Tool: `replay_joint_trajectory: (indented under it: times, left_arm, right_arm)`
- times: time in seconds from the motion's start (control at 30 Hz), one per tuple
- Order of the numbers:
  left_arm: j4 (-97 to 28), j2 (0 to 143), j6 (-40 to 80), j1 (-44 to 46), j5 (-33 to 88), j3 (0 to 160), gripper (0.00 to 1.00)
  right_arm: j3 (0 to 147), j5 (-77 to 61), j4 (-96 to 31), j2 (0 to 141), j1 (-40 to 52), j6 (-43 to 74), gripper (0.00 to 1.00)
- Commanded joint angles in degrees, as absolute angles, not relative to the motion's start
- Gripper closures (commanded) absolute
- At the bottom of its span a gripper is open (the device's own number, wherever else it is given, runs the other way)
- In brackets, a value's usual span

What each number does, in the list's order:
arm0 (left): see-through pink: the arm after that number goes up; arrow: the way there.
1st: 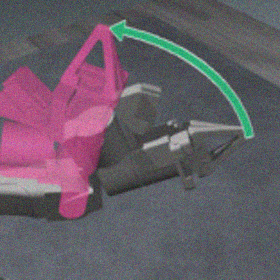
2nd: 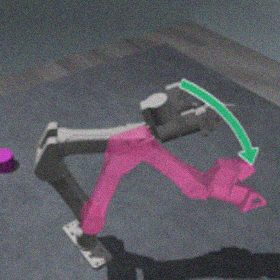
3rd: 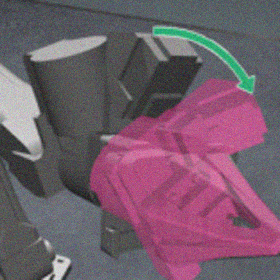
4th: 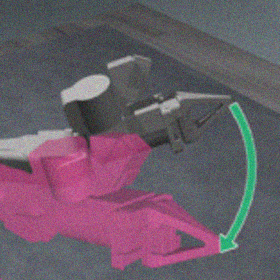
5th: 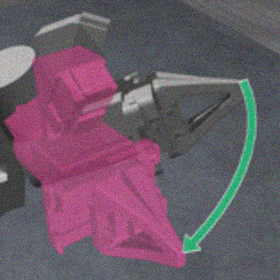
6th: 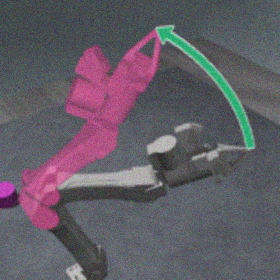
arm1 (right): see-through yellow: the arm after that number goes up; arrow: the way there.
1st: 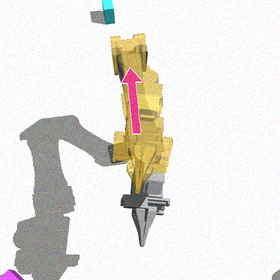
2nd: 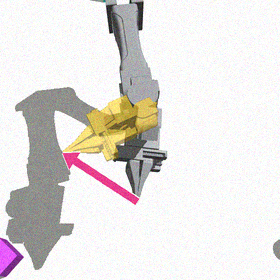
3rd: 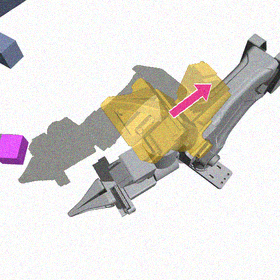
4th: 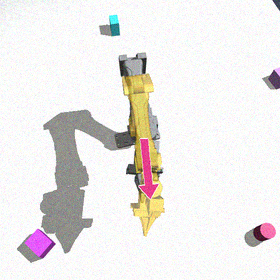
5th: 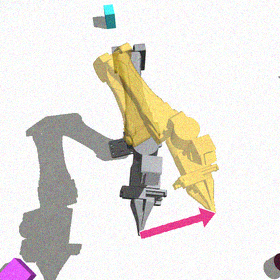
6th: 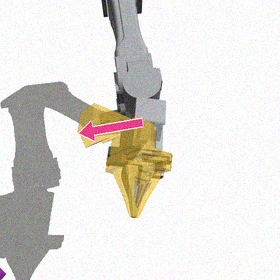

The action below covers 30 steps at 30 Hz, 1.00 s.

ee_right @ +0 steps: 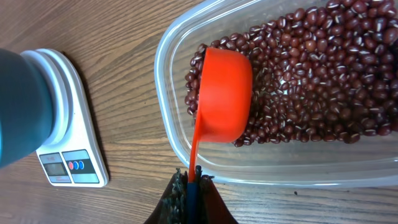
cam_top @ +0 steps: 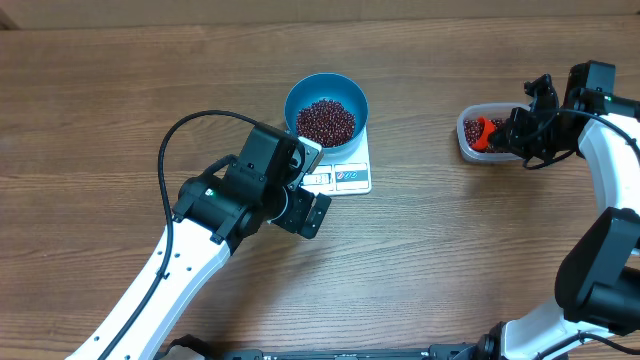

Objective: Scoop item into bowl and weigh 150g on scale
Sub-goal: 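Drag the red scoop through the beans to fill it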

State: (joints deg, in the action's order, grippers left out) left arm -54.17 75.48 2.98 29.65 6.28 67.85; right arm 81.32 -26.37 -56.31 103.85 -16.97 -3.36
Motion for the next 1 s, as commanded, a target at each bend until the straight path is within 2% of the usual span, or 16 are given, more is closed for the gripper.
replay_joint_trajectory:
  times: [0.0, 0.53, 0.97]
  left_arm:
    - [-53.98, 75.33, 2.96, 29.93, 6.94, 67.99, 0.00]
    - [-53.98, 75.33, 2.94, 29.93, 6.94, 67.99, 0.00]
    - [-53.98, 75.33, 2.96, 29.93, 6.94, 67.99, 0.00]
  right_arm:
    - [83.00, -27.99, -56.07, 101.25, -18.22, -3.03, 0.96]
    - [83.02, -28.71, -56.03, 100.57, -19.35, -2.76, 0.96]
    - [83.33, -37.63, -57.43, 99.59, -24.43, -3.36, 0.96]
